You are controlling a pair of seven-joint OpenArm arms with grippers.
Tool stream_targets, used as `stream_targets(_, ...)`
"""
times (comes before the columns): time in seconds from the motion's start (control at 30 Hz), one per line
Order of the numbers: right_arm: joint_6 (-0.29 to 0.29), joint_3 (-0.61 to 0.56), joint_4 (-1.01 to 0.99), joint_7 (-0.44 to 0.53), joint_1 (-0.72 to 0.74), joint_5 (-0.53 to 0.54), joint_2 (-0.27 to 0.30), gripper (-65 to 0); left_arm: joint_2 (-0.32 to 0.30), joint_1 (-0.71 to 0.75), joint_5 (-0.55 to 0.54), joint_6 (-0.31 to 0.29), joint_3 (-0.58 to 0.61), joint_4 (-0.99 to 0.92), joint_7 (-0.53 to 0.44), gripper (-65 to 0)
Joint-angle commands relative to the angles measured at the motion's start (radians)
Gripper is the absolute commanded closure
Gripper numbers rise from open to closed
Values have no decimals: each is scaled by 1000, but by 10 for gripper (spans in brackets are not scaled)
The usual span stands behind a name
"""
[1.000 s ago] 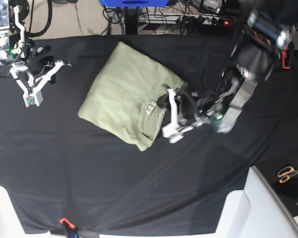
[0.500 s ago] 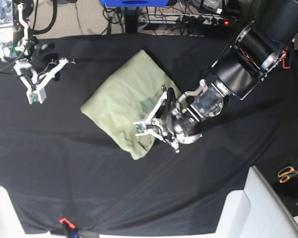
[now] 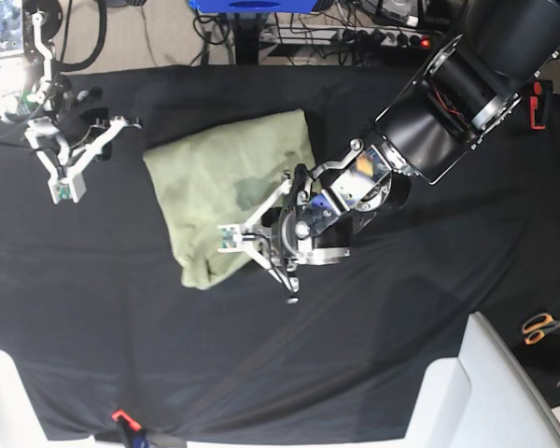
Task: Fold the T-shirt properly
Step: 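Drag the shirt's edge with the left gripper, rotating the bundle, then pull the shirt back square with the left gripper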
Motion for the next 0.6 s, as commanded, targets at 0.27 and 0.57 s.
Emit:
stream_targets(0.27, -6, 6, -49, 17, 32, 4, 9, 0, 24, -27, -1, 7, 103, 43, -18, 0)
stream_targets(0.57, -6, 7, -95, 19, 48, 4, 9, 0, 37, -24, -1, 6, 108, 37, -83, 0)
